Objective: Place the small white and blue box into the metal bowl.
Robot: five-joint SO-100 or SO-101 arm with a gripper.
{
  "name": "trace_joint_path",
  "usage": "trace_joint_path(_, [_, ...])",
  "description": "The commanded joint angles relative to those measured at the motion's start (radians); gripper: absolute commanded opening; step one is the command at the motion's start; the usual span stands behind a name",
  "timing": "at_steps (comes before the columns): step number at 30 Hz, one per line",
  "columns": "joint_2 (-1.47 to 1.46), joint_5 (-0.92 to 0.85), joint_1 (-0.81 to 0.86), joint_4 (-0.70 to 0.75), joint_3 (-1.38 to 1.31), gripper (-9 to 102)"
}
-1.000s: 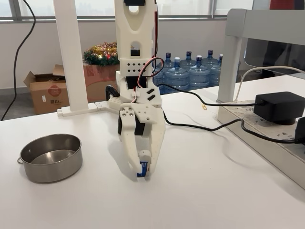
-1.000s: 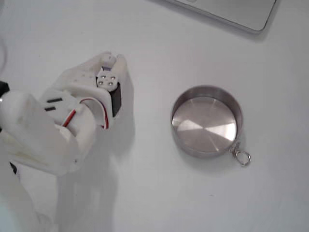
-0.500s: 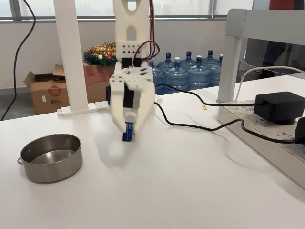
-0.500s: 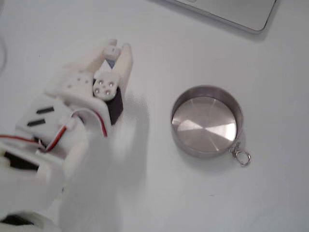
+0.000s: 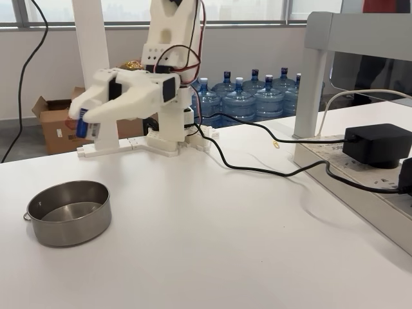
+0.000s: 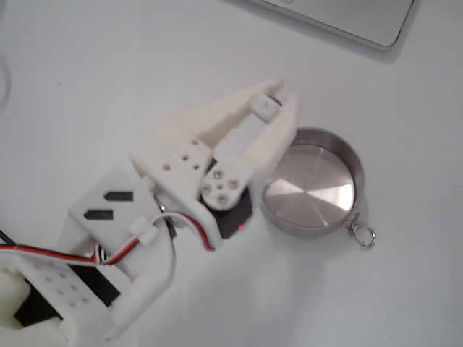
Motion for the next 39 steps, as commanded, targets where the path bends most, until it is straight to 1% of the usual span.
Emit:
trace_joint_path(1, [-0.04,0.009,0.044,-0.006,-0.002,-3])
trace_joint_path(8, [-0.153,0.009,0.043,-0.015,-0.011,-2])
trace_joint_path(16, [-0.255,0.009,0.048,-0.015,-0.08,-2])
trace_joint_path(27, [-0.281,0.009,0.044,-0.015,-0.124,-2])
trace_joint_path(39, [-0.383,0.009,0.049,-0.017,-0.204,-2])
